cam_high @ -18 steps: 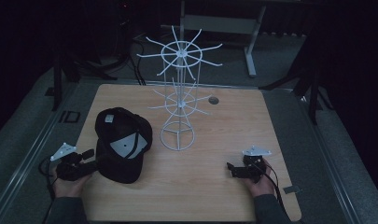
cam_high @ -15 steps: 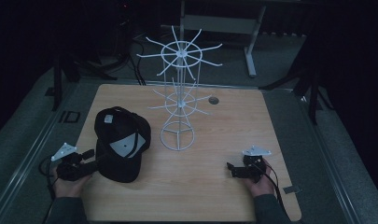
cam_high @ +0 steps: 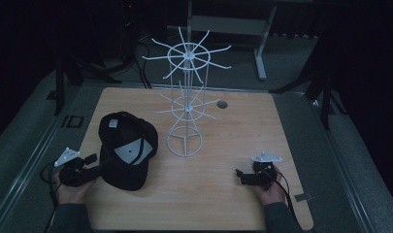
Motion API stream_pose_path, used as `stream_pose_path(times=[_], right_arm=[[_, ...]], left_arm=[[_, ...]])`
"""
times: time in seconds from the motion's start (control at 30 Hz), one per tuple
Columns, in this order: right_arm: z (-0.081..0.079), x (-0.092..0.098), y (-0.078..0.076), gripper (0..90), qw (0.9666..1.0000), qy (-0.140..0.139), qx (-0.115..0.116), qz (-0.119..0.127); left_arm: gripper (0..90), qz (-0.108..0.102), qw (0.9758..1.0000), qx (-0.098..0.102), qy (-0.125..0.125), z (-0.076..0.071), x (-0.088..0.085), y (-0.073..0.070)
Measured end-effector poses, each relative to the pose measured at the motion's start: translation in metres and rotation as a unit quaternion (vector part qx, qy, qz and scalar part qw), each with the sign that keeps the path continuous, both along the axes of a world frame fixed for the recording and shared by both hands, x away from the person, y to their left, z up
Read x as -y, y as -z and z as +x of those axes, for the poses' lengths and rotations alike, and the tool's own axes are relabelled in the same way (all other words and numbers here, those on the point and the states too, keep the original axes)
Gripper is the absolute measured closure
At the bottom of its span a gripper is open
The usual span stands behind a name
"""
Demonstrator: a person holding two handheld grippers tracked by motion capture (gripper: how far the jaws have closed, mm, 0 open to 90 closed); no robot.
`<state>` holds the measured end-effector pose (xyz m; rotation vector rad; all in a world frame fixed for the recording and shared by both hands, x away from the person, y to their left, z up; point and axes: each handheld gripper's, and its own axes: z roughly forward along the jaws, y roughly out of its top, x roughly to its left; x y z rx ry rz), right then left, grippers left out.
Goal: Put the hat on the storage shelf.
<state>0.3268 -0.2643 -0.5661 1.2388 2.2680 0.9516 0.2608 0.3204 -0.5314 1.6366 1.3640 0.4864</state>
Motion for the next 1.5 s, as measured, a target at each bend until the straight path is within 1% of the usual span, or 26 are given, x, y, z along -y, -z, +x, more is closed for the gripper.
stream_pose_path(times=[0.07, 0.17, 0.23, 0.4, 0.53, 0.6, 0.7, 0.8, 0.87, 1.0, 1.07, 1.13, 1.17, 1.37, 1.5], right_arm=[[0.000, 0.000, 0.000, 11.5, 1.0000, 0.000, 0.000, 0.000], [0.000, 0.000, 0.000, 11.5, 1.0000, 0.000, 0.000, 0.000], [0.000, 0.000, 0.000, 11.5, 1.0000, 0.000, 0.000, 0.000], [0.000, 0.000, 0.000, 11.5, 1.0000, 0.000, 0.000, 0.000], [0.000, 0.000, 0.000, 11.5, 1.0000, 0.000, 0.000, 0.000], [0.000, 0.000, 0.000, 11.5, 1.0000, 0.000, 0.000, 0.000], [0.000, 0.000, 0.000, 11.5, 1.0000, 0.000, -0.001, -0.001], [0.000, 0.000, 0.000, 11.5, 1.0000, 0.000, 0.000, -0.001], [0.000, 0.000, 0.000, 11.5, 1.0000, 0.000, 0.000, -0.001], [0.000, 0.000, 0.000, 11.5, 1.0000, 0.000, 0.000, -0.001], [0.000, 0.000, 0.000, 11.5, 1.0000, -0.001, 0.000, -0.001], [0.000, 0.000, 0.000, 11.5, 1.0000, -0.001, 0.000, 0.000], [0.000, 0.000, 0.000, 11.5, 1.0000, 0.000, 0.000, 0.000], [0.000, 0.000, 0.000, 11.5, 1.0000, 0.000, 0.000, 0.000], [0.000, 0.000, 0.000, 11.5, 1.0000, 0.000, 0.000, 0.000]], left_arm=[[33.3, 0.000, 1.0000, 0.001, -0.001, 0.000, -0.001, 0.000], [34.2, 0.000, 1.0000, -0.004, -0.006, 0.001, -0.002, 0.002], [34.2, 0.001, 0.9999, -0.009, -0.010, 0.003, -0.003, 0.003], [34.0, -0.003, 0.9998, -0.014, -0.011, 0.006, -0.004, 0.005], [33.1, -0.002, 0.9997, -0.019, -0.013, 0.009, -0.005, 0.008], [33.0, -0.001, 0.9997, -0.021, -0.010, 0.013, -0.007, 0.009], [31.4, -0.011, 0.9995, -0.030, -0.003, 0.018, -0.010, 0.013], [29.8, -0.001, 0.9994, -0.035, -0.001, 0.019, -0.008, 0.014], [29.1, -0.001, 0.9993, -0.038, 0.000, 0.019, -0.008, 0.015], [28.0, -0.015, 0.9989, -0.045, 0.005, 0.023, -0.010, 0.018], [28.2, -0.015, 0.9987, -0.048, 0.009, 0.022, -0.010, 0.019], [28.9, -0.019, 0.9983, -0.052, 0.017, 0.021, -0.009, 0.019], [29.5, -0.024, 0.9978, -0.055, 0.026, 0.021, -0.008, 0.020], [30.2, -0.012, 0.9968, -0.067, 0.042, 0.015, -0.002, 0.021], [30.0, -0.010, 0.9965, -0.069, 0.046, 0.016, 0.000, 0.021]])
